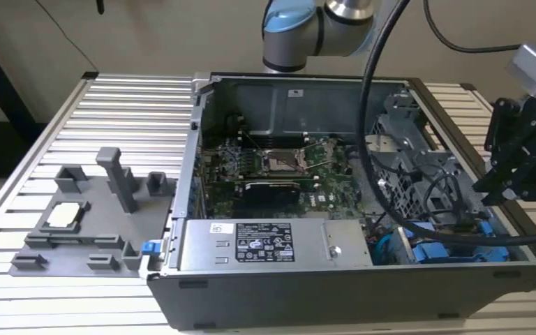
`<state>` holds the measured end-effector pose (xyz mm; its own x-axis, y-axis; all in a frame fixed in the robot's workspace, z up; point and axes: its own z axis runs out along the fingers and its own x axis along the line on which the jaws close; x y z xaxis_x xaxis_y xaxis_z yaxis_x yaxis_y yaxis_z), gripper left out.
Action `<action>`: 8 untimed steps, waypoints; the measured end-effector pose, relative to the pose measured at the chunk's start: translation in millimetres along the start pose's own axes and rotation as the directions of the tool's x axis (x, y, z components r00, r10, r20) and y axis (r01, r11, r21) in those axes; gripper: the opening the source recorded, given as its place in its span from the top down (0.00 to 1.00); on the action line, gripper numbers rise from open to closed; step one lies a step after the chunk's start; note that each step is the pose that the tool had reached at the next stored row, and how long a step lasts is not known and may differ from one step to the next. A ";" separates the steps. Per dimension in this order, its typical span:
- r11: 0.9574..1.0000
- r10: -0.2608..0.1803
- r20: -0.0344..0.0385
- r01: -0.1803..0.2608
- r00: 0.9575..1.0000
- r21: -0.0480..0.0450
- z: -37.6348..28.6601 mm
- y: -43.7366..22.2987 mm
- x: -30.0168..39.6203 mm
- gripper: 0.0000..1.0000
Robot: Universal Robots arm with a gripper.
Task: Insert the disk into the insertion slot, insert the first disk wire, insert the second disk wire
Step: 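Insert the second disk wire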
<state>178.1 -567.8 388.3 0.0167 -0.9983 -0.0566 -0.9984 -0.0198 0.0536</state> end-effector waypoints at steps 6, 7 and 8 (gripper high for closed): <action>1.000 0.000 -0.003 0.000 1.000 0.000 -2.2 0.0 -6.6 0.73; 1.000 0.000 -0.004 0.000 1.000 0.000 -2.0 -0.1 -10.1 0.73; 1.000 0.000 -0.004 0.000 1.000 0.000 -1.8 -0.1 -13.6 0.73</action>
<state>178.1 -554.3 390.8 0.0167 -0.9985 -0.0525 -0.9984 -0.0196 0.0537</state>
